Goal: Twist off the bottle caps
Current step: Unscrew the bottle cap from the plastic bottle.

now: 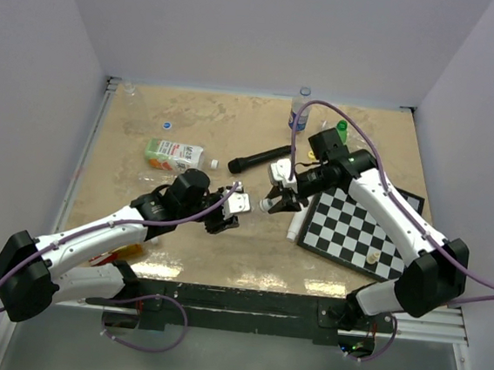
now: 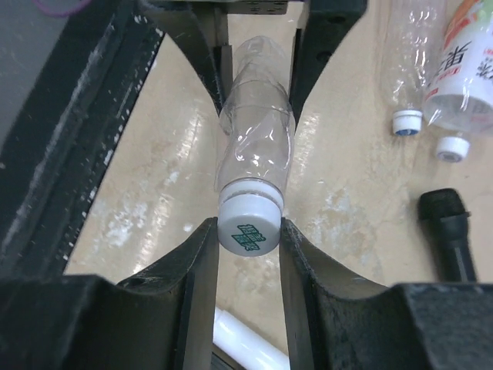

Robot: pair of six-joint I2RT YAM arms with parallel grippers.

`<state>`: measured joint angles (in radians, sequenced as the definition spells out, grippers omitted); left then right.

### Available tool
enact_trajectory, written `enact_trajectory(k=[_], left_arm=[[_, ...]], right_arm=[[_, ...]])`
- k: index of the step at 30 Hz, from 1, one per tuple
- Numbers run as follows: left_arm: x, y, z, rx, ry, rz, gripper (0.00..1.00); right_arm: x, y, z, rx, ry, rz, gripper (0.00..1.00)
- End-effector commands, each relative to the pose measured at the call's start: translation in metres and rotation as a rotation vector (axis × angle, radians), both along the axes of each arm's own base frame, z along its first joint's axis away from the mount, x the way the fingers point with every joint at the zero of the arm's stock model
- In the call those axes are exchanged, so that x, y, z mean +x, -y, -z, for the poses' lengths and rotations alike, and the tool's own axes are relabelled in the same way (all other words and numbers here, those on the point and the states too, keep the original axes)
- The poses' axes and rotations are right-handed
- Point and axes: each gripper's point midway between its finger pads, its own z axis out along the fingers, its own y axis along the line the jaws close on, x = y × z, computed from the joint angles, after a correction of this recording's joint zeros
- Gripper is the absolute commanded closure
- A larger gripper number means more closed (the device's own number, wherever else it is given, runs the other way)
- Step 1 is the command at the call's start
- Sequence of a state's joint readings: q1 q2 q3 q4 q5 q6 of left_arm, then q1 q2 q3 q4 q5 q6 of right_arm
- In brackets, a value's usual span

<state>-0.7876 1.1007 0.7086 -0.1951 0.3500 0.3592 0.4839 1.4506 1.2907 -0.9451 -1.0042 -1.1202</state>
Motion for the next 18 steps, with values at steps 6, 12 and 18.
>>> enact_trajectory(k=[6, 12, 18], left_arm=[[-0.011, 0.007, -0.004, -0.042, -0.011, 0.077, 0.98], [-0.011, 0.008, -0.003, -0.039, -0.014, 0.079, 0.98], [-0.011, 0.008, -0.002, -0.037, -0.016, 0.076, 0.98]], right_arm=[[0.03, 0.014, -0.05, 0.02, 0.657, -0.129, 1.0], [0.018, 0.012, -0.049, 0.064, 0.661, -0.152, 1.0], [0.004, 0.012, -0.049, 0.108, 0.622, -0.157, 0.92]])
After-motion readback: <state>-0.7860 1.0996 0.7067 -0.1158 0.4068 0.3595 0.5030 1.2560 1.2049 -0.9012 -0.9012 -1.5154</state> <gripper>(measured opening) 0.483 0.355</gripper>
